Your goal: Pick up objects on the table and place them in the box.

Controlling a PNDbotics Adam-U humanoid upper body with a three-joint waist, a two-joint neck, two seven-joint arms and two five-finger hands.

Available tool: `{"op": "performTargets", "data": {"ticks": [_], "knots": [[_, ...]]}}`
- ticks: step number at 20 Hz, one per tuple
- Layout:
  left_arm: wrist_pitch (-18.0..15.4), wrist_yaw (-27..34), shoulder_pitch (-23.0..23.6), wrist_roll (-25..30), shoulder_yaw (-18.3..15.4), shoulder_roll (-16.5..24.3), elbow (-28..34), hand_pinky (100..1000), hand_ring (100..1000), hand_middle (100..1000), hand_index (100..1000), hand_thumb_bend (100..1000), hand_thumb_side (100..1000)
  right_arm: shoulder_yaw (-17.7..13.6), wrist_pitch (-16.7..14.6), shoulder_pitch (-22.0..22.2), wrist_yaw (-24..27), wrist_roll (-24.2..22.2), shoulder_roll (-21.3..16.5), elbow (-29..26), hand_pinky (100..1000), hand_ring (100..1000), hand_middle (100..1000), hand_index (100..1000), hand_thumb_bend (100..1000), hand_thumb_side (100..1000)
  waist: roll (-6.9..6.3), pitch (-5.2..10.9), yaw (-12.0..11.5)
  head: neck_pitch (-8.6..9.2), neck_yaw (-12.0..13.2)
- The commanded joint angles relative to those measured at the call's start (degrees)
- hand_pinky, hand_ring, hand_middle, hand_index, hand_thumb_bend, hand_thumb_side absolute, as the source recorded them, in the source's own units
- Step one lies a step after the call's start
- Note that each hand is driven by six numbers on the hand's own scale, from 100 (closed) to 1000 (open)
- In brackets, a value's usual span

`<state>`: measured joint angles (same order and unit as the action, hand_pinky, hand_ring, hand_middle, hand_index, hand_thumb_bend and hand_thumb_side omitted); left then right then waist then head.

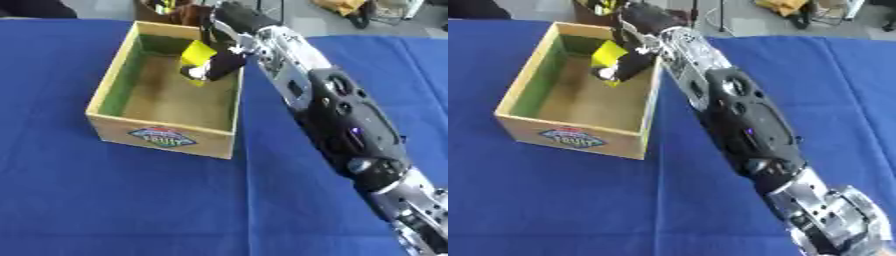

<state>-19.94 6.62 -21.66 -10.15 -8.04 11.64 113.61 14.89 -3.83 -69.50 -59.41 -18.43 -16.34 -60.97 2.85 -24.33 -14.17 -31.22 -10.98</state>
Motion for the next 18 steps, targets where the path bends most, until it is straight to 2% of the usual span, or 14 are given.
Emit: {"op": "performTargets", "data": {"ticks": [1, 2, 3, 5, 7, 9, 15, 18], "knots": [[-0.17, 0.25, -0.51, 0.12, 0.09, 1.02, 0.99, 502, 592, 653, 800, 121, 1000, 0.19, -0.77, -0.66, -1.11, 0.00, -0.16, -0.18, 613, 628, 234, 369, 256, 559, -0.31, 1.17, -0.15, 0.70, -0.11], [-0.15, 0.26, -0.51, 0.15, 0.09, 1.00, 0.99, 502, 592, 653, 800, 122, 1000, 0.32, -1.06, -0.53, -1.23, -0.29, -0.14, -0.06, 620, 663, 302, 430, 323, 563, -0.29, 1.17, -0.14, 0.69, -0.10], [-0.14, 0.27, -0.50, 0.16, 0.07, 0.98, 0.99, 502, 592, 653, 800, 122, 1000, 0.43, -1.47, -0.42, -1.30, -0.83, -0.16, 0.01, 620, 663, 302, 430, 323, 563, -0.29, 1.18, -0.12, 0.70, -0.08], [-0.09, 0.28, -0.51, 0.16, 0.04, 0.96, 0.99, 502, 592, 653, 800, 121, 1000, 0.53, -2.39, -0.18, -1.11, -2.42, -0.26, -0.11, 637, 710, 397, 540, 398, 552, -0.27, 1.22, -0.07, 0.69, 0.00], [-0.02, 0.29, -0.51, 0.21, 0.07, 0.94, 0.99, 502, 592, 652, 800, 120, 1000, 0.52, -3.07, -0.09, -0.80, -4.24, -0.40, -0.46, 646, 730, 416, 585, 438, 550, -0.24, 1.25, -0.03, 0.69, 0.05], [0.08, 0.29, -0.49, 0.30, 0.11, 0.89, 0.99, 502, 591, 652, 799, 119, 1000, 0.54, -3.63, -0.07, -0.43, -6.00, -0.54, -0.92, 672, 763, 484, 651, 515, 556, -0.21, 1.30, 0.03, 0.69, 0.10], [0.20, 0.30, -0.38, 0.45, 0.14, 0.92, 0.99, 503, 592, 652, 798, 120, 1000, 0.03, -3.98, -0.18, 1.04, -9.46, -1.06, -2.52, 712, 811, 586, 744, 643, 576, -0.30, 1.68, 0.13, 0.75, 0.19], [0.20, 0.34, -0.26, 0.45, 0.13, 0.97, 0.99, 503, 592, 653, 798, 122, 1000, -0.65, -3.50, -0.36, 3.01, -9.82, -1.45, -4.09, 719, 818, 605, 770, 664, 623, -0.43, 2.00, 0.26, 0.70, 0.25]]}}
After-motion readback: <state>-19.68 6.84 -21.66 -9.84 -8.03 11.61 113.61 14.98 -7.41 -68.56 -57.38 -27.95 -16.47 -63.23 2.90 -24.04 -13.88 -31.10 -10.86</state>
